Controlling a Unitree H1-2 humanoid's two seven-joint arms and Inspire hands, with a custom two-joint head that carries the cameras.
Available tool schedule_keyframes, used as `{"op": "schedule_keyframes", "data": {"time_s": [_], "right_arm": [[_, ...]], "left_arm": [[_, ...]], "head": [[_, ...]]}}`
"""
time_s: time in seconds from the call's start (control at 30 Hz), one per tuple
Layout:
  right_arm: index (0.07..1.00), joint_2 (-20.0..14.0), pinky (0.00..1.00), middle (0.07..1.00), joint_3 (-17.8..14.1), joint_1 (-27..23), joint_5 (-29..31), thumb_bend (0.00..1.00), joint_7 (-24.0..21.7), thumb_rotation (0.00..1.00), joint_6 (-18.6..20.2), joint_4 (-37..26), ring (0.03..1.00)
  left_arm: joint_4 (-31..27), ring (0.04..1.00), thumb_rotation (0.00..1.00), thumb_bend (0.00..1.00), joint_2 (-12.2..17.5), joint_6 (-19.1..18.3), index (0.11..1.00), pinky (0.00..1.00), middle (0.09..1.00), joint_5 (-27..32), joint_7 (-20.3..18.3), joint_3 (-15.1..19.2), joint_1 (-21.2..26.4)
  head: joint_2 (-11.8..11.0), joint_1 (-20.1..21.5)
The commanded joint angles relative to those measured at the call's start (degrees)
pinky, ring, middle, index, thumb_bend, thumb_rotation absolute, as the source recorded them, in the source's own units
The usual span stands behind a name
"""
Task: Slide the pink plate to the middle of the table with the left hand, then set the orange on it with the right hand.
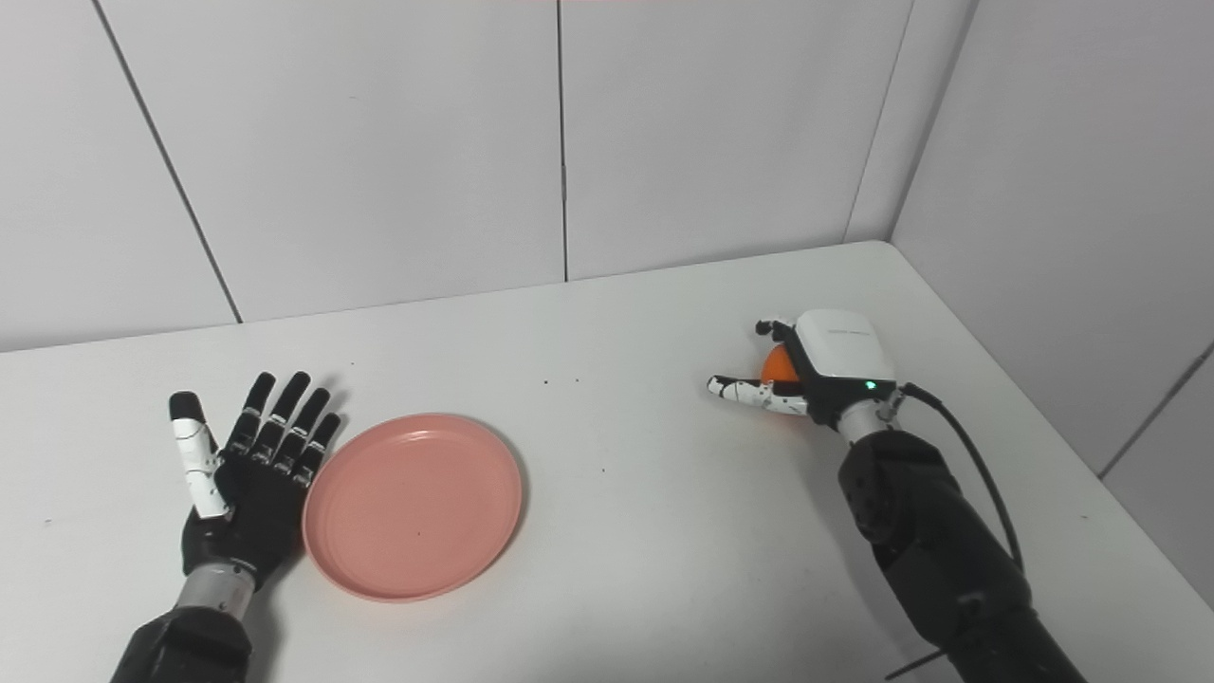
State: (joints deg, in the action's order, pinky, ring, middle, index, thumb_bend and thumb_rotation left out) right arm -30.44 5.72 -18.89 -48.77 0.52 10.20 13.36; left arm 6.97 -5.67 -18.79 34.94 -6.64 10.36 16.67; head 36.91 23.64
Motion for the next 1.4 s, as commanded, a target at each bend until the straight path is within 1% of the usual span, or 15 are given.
{"op": "schedule_keyframes", "data": {"time_s": [0.0,0.1,0.17,0.2,0.23,0.27,0.33,0.37,0.4,0.47,0.57,0.77,0.93,1.07,1.37], "right_arm": [[0.756,-1.8,0.75,0.761,0.2,-1.3,-0.3,0.87,0.2,0.97,1.1,-0.3,0.751],[0.749,-1.7,0.74,0.761,0.3,-0.8,0.2,0.87,-0.1,0.94,1.5,-0.3,0.753],[0.728,-1.3,0.63,0.737,0.2,-0.6,0.5,0.90,0.4,0.80,1.5,0.1,0.712],[0.703,-0.9,0.57,0.710,0.0,-0.5,0.7,0.92,0.8,0.69,1.6,0.3,0.675],[0.698,-0.6,0.56,0.705,-0.1,-0.5,0.9,0.92,1.5,0.67,1.5,0.8,0.668],[0.653,-0.4,0.49,0.655,-0.1,-0.5,1.0,0.92,2.2,0.57,1.4,1.3,0.604],[0.619,-0.1,0.44,0.612,-0.2,-0.6,1.4,0.92,4.1,0.50,0.7,2.5,0.549],[0.546,0.1,0.35,0.507,-0.2,-0.6,1.6,0.90,5.1,0.42,0.4,3.2,0.434],[0.522,0.2,0.32,0.472,-0.1,-0.8,1.6,0.89,6.2,0.39,0.1,4.1,0.394],[0.413,0.1,0.24,0.374,0.6,-1.0,1.4,0.83,7.0,0.37,0.2,5.1,0.307],[0.359,-0.3,0.21,0.333,1.7,-1.2,1.6,0.80,6.8,0.36,1.0,5.6,0.270],[0.268,-0.7,0.13,0.243,3.2,-1.3,2.4,0.78,8.2,0.28,0.1,7.5,0.180],[0.240,-1.0,0.11,0.220,4.2,-1.2,2.7,0.79,8.3,0.24,0.7,7.7,0.160],[0.240,-1.1,0.10,0.217,4.7,-1.2,2.8,0.79,8.7,0.23,0.7,8.0,0.155],[0.256,-1.8,0.11,0.232,5.3,-1.2,3.7,0.72,7.7,0.20,1.3,6.1,0.167]], "left_arm": [[0.8,0.925,0.75,0.87,-0.1,-2.7,0.975,0.96,0.916,-1.1,1.9,-0.2,-1.5],[0.7,0.919,0.75,0.87,-0.2,-3.0,0.973,0.95,0.909,-0.9,1.9,-0.2,-1.6],[0.6,0.921,0.74,0.87,-0.3,-3.0,0.971,0.95,0.907,-0.8,1.9,-0.2,-1.7],[0.4,0.922,0.74,0.87,-0.3,-3.1,0.970,0.96,0.906,-0.8,1.9,-0.2,-1.8],[0.3,0.922,0.74,0.87,-0.4,-3.3,0.969,0.97,0.906,-0.7,2.0,-0.1,-1.8],[0.1,0.921,0.74,0.87,-0.4,-3.4,0.967,0.97,0.903,-0.7,2.1,-0.1,-1.9],[-0.1,0.919,0.74,0.87,-0.5,-3.6,0.966,0.97,0.900,-0.7,2.2,0.0,-1.9],[-0.2,0.917,0.74,0.87,-0.5,-3.7,0.965,0.96,0.899,-0.6,2.3,0.0,-1.9],[-0.2,0.917,0.74,0.87,-0.5,-3.7,0.965,0.95,0.899,-0.6,2.2,0.0,-2.0],[-0.3,0.918,0.74,0.87,-0.4,-3.7,0.968,0.96,0.894,-0.7,2.1,-0.1,-2.0],[-0.2,0.918,0.75,0.87,-0.3,-3.5,0.970,0.96,0.892,-0.9,2.0,-0.3,-2.0],[-0.4,0.923,0.75,0.86,-0.5,-3.6,0.977,0.97,0.903,-0.8,2.1,-0.4,-2.1],[-0.7,0.922,0.75,0.86,-0.3,-3.6,0.974,0.97,0.901,-1.0,2.4,-0.6,-2.1],[-0.9,0.926,0.75,0.86,-0.2,-3.7,0.976,0.98,0.899,-0.7,2.2,-0.7,-2.2],[-0.7,0.927,0.75,0.87,-0.3,-3.5,0.977,0.95,0.896,-0.7,2.1,-0.7,-2.1]], "head": [[-0.1,0.0],[-0.1,0.0],[-0.1,0.0],[0.1,-0.2],[0.1,-0.2],[0.1,-0.2],[0.3,-0.2],[0.3,-0.2],[0.3,-0.2],[0.3,-0.2],[0.4,-0.2],[0.5,-0.3],[0.6,-0.4],[0.7,-0.4],[0.7,-0.5]]}}
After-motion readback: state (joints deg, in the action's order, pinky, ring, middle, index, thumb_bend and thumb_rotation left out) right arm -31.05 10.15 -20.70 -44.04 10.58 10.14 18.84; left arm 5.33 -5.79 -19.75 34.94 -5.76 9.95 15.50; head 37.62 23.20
